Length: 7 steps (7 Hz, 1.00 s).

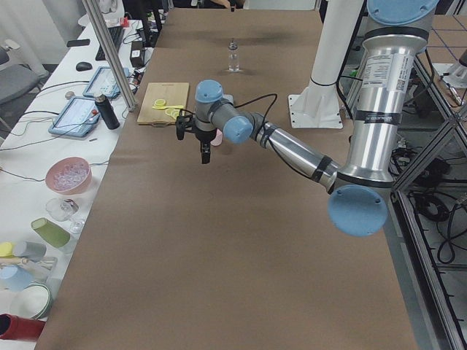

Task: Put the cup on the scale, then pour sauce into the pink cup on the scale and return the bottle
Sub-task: 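Reach the left gripper to the pink cup and grasp its rim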

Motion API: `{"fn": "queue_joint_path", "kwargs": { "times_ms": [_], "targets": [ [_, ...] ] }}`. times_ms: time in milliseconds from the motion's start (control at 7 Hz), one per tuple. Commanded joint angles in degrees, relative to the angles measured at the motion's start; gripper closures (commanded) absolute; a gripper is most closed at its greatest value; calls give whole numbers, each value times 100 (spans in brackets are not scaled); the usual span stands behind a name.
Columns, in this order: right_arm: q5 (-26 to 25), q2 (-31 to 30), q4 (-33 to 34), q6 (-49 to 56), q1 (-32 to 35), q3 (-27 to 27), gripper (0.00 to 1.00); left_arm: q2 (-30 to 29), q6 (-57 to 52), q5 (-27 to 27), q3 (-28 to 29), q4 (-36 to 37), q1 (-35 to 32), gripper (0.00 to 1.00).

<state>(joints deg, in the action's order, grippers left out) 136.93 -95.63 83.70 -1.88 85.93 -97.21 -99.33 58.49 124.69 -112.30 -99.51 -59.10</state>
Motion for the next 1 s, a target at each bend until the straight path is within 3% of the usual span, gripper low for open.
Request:
{"fn": "queue_joint_path", "kwargs": {
  "times_ms": [0,286,857],
  "targets": [
    [0,9,-3,-14,-23,0,0,-840,1128,-733,251,10,1204,1],
    [17,9,-3,-14,-32,-9,0,-1701,1393,-858,1146,1,1391,1],
    [79,9,-3,-14,-32,-9,0,-1704,1358,-1061,1483,-34,1577,3]
  ]
}}
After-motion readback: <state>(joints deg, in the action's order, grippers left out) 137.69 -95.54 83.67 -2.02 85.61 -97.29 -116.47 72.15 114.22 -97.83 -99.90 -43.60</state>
